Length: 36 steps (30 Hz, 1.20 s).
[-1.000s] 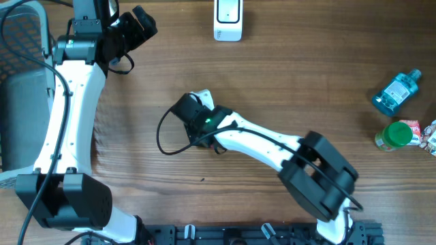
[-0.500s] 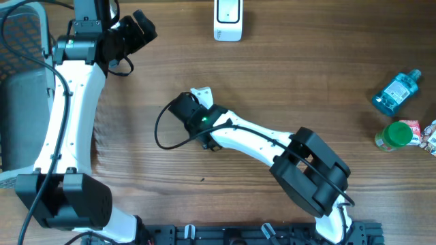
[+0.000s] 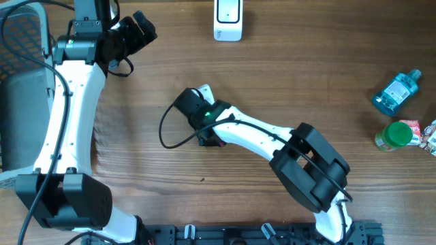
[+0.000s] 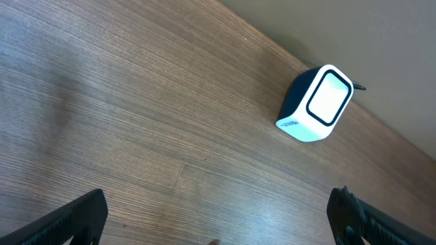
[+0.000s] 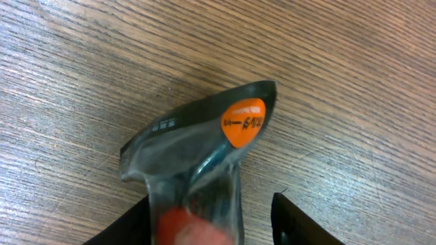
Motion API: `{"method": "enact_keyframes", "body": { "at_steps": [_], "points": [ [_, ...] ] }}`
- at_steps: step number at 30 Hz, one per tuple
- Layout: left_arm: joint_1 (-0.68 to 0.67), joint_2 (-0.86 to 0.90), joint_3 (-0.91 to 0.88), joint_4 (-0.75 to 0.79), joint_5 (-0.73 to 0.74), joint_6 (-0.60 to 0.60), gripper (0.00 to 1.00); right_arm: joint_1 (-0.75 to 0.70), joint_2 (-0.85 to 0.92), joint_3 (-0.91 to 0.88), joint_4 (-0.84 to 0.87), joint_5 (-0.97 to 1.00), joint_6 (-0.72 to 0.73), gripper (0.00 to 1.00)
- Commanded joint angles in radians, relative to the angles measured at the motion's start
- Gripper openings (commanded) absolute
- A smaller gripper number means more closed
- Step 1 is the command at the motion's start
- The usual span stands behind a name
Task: Scan the item barcode
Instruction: 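Grasp the snack bag top with the right gripper and lift it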
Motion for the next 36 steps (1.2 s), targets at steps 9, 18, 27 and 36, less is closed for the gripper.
{"method": "enact_keyframes", "body": {
  "at_steps": [9,18,27,36],
  "points": [
    [0.003,-0.019,0.014,-0.008,-0.014,0.023,1.00,-0.002,0.039,0.012,-0.041,-0.018,0.081,0.23],
    [0.003,-0.019,0.014,-0.017,-0.047,0.023,1.00,-0.002,0.033,0.013,-0.063,-0.028,0.109,0.08],
    [0.003,-0.019,0.014,-0.016,-0.047,0.023,1.00,-0.007,0.014,0.098,-0.085,-0.341,0.157,0.05],
    [0.003,-0.019,0.014,-0.016,-0.047,0.023,1.00,-0.216,-0.050,0.116,-0.102,-0.935,0.372,0.05]
  ]
}}
